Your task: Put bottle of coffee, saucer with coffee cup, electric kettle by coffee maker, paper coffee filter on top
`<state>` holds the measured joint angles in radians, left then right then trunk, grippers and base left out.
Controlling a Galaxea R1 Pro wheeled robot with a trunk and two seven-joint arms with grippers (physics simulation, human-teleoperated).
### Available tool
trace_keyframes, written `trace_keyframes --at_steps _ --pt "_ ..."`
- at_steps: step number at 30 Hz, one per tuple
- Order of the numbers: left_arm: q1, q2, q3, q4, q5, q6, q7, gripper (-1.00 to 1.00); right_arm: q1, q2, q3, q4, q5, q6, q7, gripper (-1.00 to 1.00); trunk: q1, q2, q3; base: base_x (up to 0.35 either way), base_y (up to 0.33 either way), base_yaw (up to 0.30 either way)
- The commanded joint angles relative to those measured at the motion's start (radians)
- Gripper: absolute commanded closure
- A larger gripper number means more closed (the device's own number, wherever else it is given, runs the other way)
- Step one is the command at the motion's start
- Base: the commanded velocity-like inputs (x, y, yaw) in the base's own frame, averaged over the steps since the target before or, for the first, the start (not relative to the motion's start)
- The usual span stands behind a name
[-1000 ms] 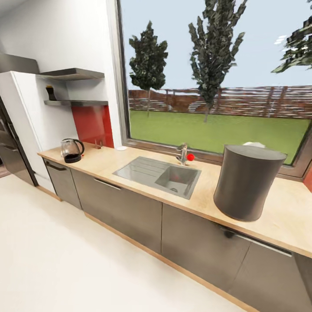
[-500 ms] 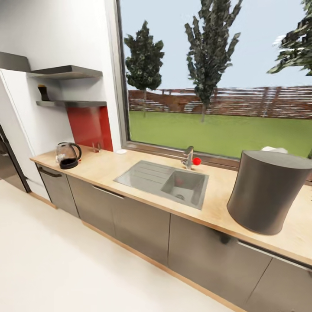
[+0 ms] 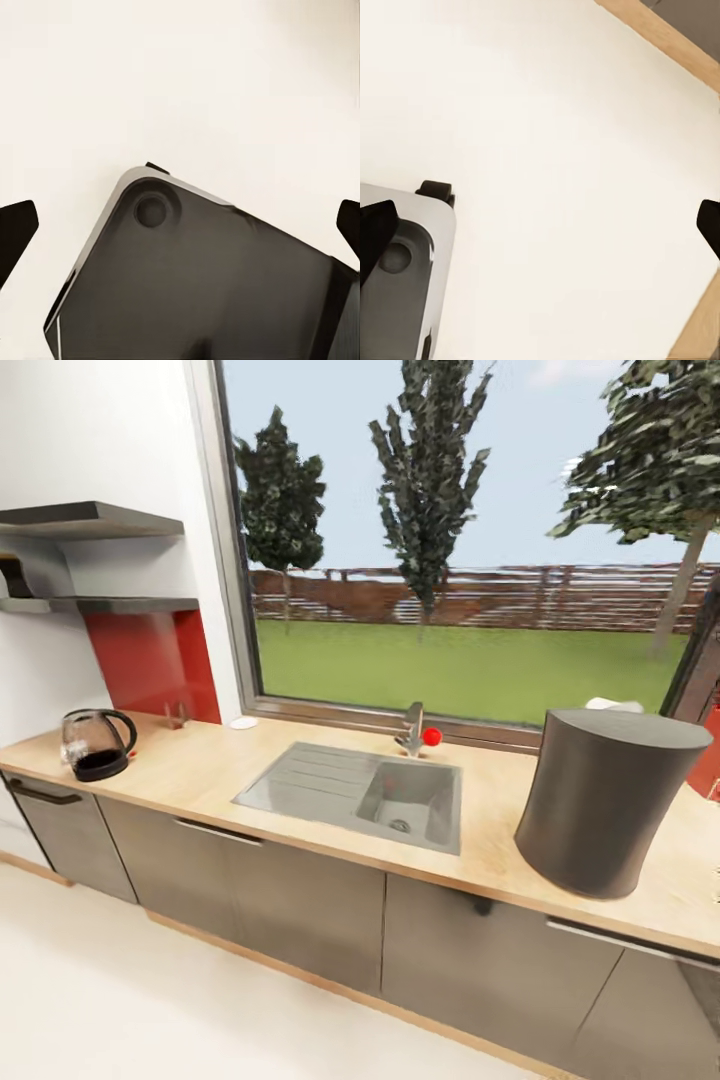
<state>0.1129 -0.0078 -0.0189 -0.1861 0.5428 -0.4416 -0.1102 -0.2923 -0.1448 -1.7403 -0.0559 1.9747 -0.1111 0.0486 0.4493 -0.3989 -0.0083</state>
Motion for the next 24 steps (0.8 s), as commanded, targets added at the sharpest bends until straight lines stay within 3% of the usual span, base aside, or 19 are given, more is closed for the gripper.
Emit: trace_keyframes --at_steps 1,12,24 --pt "0.001 0.0 -0.002 -0.001 0.011 -0.002 -0.006 -1.0 -0.001 0.001 -0.008 -0.003 0.007 -0.004 0.005 -1.0 0.001 -0.001 0.0 0.147 0.311 -0.298" --pt "0.001 0.0 -0.003 0.0 0.011 -0.005 -0.006 -1.0 0.005 0.003 -0.008 -0.003 0.007 -0.008 0.005 -1.0 0.001 -0.001 0.009 0.097 0.323 -0.269" --pt "0.001 0.0 -0.004 0.001 0.01 -0.006 -0.006 -1.0 0.007 0.005 -0.008 -0.002 0.007 -0.022 0.005 -1.0 0.001 -0.001 0.011 0.013 0.332 -0.041"
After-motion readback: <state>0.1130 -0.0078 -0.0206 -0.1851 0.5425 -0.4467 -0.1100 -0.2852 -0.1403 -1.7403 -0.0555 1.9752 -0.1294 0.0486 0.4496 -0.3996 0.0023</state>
